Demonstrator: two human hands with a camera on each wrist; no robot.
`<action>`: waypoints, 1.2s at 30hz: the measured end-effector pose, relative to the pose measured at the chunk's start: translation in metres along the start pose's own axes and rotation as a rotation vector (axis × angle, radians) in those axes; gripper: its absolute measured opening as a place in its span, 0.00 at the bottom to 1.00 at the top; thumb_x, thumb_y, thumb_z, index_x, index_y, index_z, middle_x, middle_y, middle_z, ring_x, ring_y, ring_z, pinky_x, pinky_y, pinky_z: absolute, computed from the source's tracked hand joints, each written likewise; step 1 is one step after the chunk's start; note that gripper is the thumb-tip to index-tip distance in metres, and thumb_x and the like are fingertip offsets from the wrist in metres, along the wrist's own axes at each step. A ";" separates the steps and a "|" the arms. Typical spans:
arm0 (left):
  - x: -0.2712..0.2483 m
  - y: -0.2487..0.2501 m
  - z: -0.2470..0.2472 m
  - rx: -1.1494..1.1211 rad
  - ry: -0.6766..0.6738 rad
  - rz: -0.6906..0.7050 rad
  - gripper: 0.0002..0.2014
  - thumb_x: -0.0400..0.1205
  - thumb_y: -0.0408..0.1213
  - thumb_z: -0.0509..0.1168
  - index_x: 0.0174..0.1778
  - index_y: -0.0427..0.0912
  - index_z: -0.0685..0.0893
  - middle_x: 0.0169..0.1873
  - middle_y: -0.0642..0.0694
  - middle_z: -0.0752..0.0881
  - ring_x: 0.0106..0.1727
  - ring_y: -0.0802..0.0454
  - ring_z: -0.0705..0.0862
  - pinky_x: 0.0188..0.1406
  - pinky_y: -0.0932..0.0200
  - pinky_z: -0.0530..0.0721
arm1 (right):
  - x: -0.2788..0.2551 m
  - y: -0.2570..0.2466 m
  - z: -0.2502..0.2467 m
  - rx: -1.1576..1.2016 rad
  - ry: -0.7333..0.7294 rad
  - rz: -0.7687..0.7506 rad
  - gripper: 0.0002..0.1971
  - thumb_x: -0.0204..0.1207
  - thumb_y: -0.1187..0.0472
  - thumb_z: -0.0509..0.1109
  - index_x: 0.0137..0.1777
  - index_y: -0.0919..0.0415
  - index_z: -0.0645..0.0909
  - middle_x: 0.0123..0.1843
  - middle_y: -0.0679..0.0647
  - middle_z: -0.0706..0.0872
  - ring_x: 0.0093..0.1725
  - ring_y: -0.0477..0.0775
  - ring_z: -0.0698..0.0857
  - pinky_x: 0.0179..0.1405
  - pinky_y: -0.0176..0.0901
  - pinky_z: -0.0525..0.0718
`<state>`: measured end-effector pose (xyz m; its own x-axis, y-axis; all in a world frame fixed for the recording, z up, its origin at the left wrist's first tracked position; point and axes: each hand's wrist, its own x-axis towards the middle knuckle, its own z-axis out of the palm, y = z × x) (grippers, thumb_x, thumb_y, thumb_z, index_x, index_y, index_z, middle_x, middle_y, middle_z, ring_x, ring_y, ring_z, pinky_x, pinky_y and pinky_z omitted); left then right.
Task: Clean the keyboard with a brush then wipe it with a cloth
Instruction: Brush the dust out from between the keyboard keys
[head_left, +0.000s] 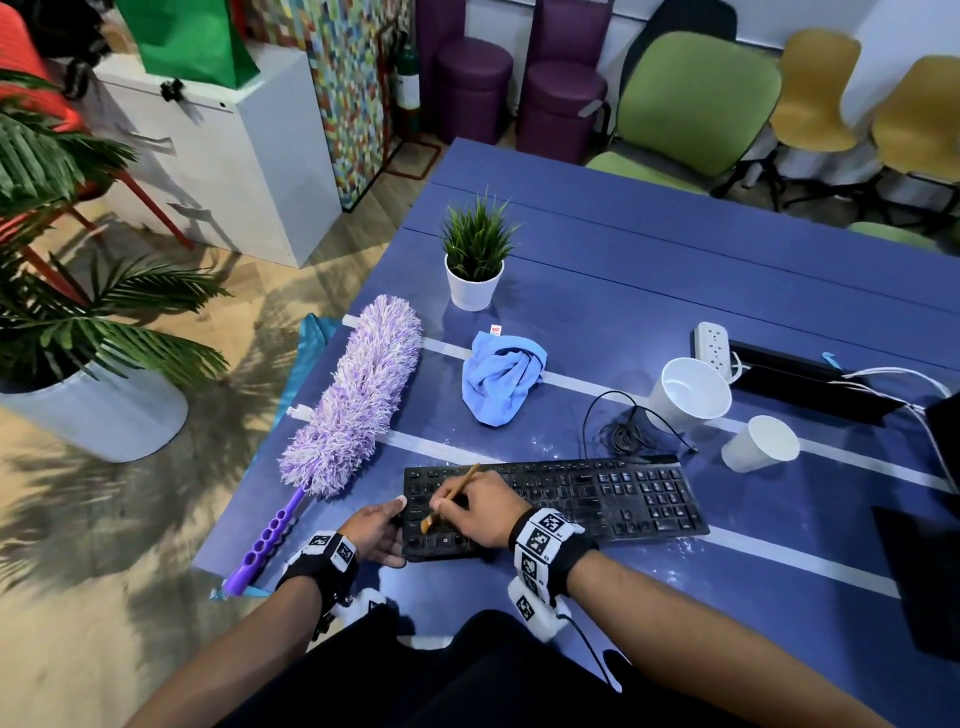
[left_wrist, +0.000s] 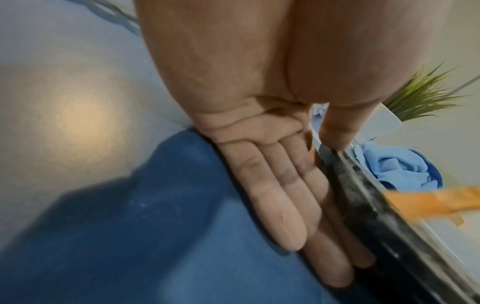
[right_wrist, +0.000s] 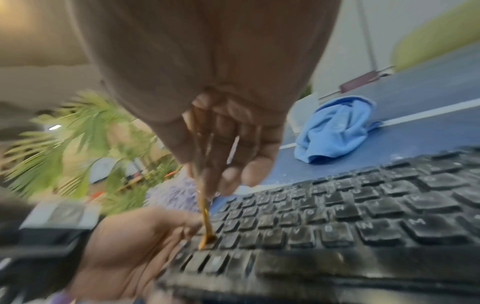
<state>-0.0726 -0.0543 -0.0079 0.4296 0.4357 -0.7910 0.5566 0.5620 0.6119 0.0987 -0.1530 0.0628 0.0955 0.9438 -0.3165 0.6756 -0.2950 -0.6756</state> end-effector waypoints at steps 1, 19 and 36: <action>0.000 0.000 0.000 0.005 -0.004 -0.002 0.18 0.86 0.49 0.55 0.47 0.38 0.82 0.34 0.36 0.88 0.32 0.41 0.87 0.39 0.48 0.88 | 0.002 0.004 -0.003 -0.007 0.001 0.048 0.11 0.78 0.51 0.67 0.45 0.54 0.88 0.45 0.49 0.91 0.47 0.47 0.86 0.56 0.39 0.82; -0.001 0.003 -0.002 0.027 -0.029 -0.049 0.24 0.86 0.52 0.53 0.57 0.32 0.79 0.46 0.29 0.87 0.41 0.36 0.87 0.44 0.43 0.88 | 0.005 0.000 -0.008 0.014 -0.028 0.152 0.14 0.76 0.47 0.70 0.38 0.56 0.90 0.39 0.49 0.91 0.42 0.47 0.87 0.48 0.39 0.84; 0.000 -0.003 -0.004 0.078 -0.084 0.058 0.13 0.82 0.41 0.64 0.60 0.41 0.81 0.52 0.40 0.88 0.48 0.40 0.85 0.42 0.49 0.90 | -0.051 0.063 -0.034 0.110 0.159 0.283 0.10 0.75 0.51 0.72 0.40 0.54 0.91 0.39 0.46 0.92 0.40 0.39 0.88 0.52 0.34 0.84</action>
<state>-0.0771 -0.0535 -0.0102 0.5191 0.4034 -0.7535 0.5812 0.4798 0.6573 0.1612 -0.2142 0.0589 0.3867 0.8309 -0.4001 0.5237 -0.5550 -0.6463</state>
